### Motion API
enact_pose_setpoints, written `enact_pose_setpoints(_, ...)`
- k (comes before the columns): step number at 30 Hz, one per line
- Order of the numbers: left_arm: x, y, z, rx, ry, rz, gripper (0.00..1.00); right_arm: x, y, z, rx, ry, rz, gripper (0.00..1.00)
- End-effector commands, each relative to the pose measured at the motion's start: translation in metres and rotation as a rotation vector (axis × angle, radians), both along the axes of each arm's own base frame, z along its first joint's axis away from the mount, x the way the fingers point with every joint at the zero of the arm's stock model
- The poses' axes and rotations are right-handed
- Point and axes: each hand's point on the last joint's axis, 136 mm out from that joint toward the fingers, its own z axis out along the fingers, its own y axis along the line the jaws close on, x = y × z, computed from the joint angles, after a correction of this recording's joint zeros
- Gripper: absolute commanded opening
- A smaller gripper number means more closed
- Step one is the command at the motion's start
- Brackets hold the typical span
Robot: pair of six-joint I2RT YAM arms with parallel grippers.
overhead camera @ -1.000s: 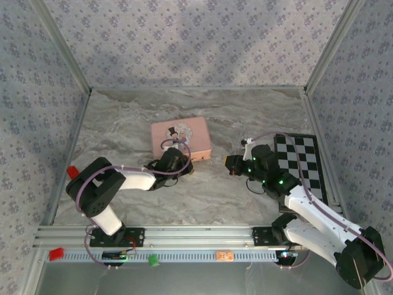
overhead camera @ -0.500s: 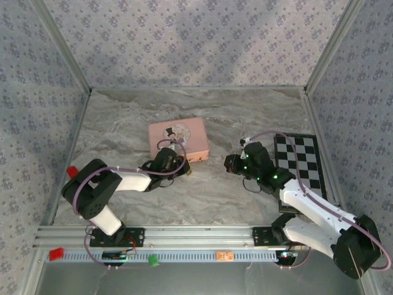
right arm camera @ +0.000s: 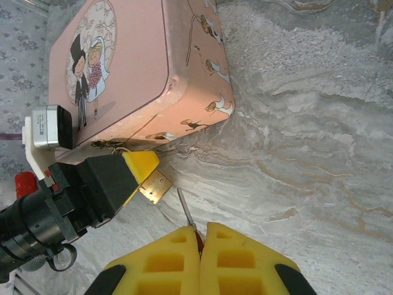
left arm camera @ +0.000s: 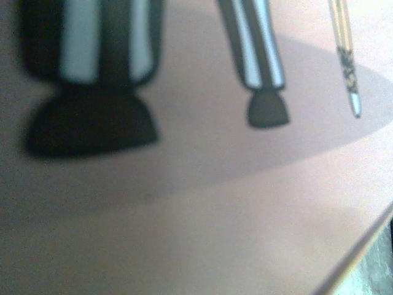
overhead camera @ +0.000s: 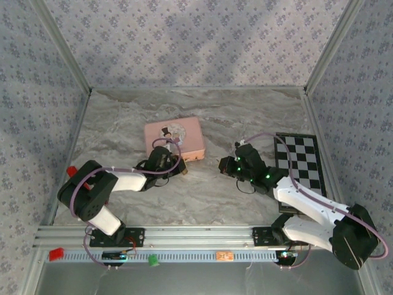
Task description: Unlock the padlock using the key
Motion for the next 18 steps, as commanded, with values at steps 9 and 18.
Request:
enact_pose_setpoints(9,-0.001,0.005,0.007,-0.13,0.135,0.039,0.09,-0.005,0.025,-0.013,0.081,-0.006,-0.001,0.0)
enact_pose_setpoints(18,0.002,0.01,0.013,-0.144,0.163,0.036,0.09,-0.006,0.047,-0.033,0.158,0.031,0.045,0.0)
